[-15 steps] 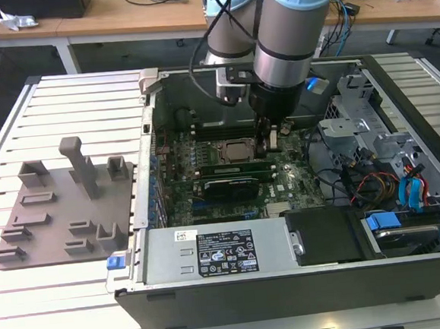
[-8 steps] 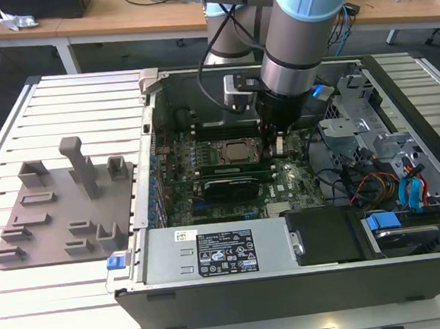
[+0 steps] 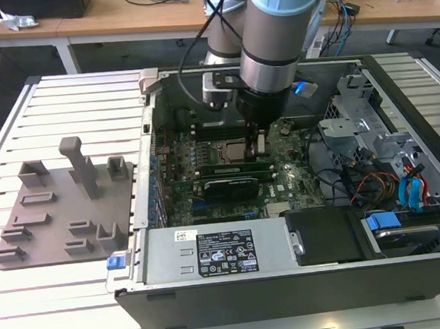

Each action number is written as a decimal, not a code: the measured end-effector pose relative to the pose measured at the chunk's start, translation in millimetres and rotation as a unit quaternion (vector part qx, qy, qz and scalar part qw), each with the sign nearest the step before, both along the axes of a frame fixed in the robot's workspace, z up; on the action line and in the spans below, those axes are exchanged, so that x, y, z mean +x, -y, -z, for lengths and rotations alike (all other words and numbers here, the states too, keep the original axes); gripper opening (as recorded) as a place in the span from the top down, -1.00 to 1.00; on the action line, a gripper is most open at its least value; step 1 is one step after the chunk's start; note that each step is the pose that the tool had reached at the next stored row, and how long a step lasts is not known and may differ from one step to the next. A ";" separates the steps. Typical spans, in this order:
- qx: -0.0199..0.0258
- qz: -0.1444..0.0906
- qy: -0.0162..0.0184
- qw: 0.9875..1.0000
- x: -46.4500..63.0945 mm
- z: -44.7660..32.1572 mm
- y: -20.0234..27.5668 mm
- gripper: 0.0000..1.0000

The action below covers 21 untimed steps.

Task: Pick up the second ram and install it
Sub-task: 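Press down the second ram until it locks into place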

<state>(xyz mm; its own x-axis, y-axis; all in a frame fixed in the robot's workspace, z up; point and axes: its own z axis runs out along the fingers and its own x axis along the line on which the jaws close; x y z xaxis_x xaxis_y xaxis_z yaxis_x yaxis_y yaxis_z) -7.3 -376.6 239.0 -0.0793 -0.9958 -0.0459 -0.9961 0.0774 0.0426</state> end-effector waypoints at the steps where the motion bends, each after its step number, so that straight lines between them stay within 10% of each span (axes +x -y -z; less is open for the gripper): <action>1: 0.000 0.000 0.001 1.000 -10.4 0.2 -0.1 0.80; 10: 0.000 0.000 0.004 1.000 -67.3 4.0 1.0 0.80; 21: 0.002 0.000 0.005 1.000 -70.8 8.9 0.9 0.80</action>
